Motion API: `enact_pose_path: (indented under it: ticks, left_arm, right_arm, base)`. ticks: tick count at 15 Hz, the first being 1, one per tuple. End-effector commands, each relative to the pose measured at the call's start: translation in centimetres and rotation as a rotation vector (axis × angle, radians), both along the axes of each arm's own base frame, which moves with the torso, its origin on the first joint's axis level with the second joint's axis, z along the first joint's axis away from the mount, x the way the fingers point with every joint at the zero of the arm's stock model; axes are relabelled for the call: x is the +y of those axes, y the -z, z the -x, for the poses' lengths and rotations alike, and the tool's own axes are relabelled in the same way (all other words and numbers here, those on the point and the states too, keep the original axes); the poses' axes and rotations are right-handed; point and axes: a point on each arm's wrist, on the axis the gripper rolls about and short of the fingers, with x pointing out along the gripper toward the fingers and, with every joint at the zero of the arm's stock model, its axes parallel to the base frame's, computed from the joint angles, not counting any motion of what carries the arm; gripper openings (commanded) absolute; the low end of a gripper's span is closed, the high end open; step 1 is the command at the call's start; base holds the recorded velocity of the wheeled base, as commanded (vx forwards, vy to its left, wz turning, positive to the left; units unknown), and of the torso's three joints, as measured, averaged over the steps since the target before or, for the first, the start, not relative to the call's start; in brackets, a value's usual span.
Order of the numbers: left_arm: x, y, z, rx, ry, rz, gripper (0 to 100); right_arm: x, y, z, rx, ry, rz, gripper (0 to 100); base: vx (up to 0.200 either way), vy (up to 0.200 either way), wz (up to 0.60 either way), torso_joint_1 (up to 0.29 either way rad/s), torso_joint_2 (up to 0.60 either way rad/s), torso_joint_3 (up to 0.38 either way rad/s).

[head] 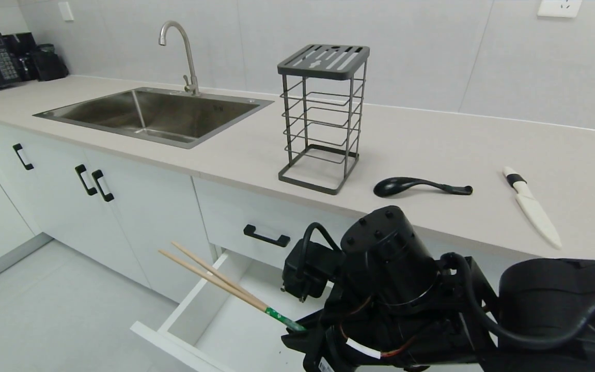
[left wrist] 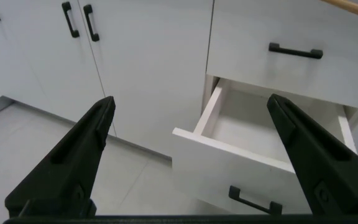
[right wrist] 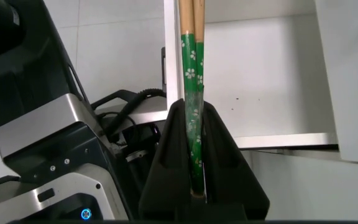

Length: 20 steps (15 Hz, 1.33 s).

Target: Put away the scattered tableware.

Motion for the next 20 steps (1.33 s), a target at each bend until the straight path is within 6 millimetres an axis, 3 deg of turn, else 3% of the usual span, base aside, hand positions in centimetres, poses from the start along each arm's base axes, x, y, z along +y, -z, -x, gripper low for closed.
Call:
enact_pose_path:
  ticks: [1, 9, 17, 20]
  left_arm:
    - [0.0, 0.0, 0.0, 0.001, 0.001, 0.000, 100]
    - [0.0, 0.0, 0.0, 0.001, 0.001, 0.000, 100]
    - [0.0, 0.0, 0.0, 0.001, -0.001, 0.000, 100]
    - [0.0, 0.0, 0.0, 0.001, -0.001, 0.000, 100]
  right_arm:
    - [0.6, 0.5, -0.4, 0.006, 0.000, 0.009, 0]
    - [2.1, 1.8, -1.8, 0.024, 0.001, 0.019, 0]
    - [4.1, 4.2, -5.1, 0.037, 0.045, 0.037, 0]
    - [4.2, 6.4, -6.7, 0.032, 0.053, 0.089, 0]
  base:
    - [0.000, 0.000, 0.00, -0.251, 0.44, 0.193]
    - [0.000, 0.000, 0.00, -0.243, 0.34, 0.132]
    - [0.000, 0.000, 0.00, -0.022, 0.13, 0.034]
    - [0.000, 0.000, 0.00, 0.000, 0.00, 0.000]
